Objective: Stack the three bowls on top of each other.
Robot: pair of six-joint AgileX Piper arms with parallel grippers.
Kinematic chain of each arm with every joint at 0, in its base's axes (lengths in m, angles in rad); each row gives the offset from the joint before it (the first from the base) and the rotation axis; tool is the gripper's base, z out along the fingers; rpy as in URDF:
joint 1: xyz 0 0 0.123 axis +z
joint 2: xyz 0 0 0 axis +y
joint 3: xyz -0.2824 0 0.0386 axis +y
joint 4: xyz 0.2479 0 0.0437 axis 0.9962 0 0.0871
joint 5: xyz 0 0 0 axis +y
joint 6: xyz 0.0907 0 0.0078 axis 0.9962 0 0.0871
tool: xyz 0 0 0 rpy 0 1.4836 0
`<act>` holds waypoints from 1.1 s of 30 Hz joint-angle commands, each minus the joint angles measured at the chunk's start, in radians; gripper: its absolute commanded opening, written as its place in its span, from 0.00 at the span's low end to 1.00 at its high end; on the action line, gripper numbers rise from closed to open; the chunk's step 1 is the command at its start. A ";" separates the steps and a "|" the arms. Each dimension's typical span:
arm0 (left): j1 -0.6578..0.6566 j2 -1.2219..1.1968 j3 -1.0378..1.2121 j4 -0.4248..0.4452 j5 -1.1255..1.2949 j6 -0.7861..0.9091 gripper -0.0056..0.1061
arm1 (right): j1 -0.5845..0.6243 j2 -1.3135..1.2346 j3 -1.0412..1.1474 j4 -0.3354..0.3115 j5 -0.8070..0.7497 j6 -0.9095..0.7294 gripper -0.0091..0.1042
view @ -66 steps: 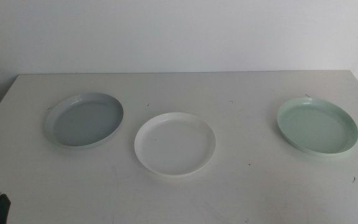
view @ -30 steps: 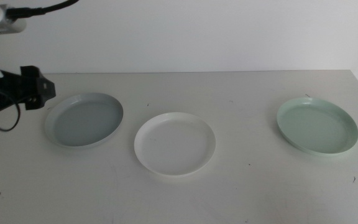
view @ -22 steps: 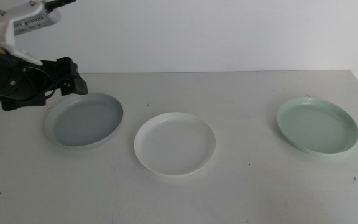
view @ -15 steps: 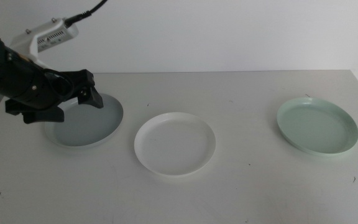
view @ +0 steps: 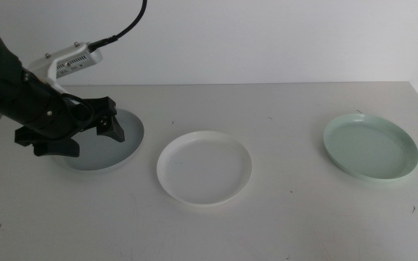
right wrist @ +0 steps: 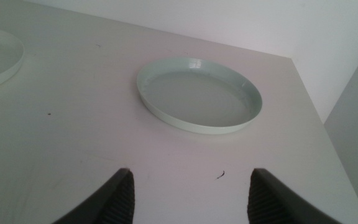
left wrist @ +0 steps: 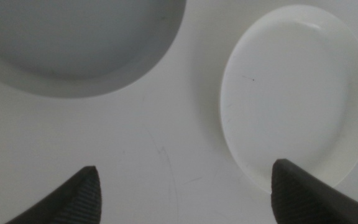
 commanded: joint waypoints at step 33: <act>-0.167 0.433 -0.201 -0.230 -0.146 0.140 0.81 | -0.007 -0.027 -0.006 -0.003 -0.073 -0.010 0.50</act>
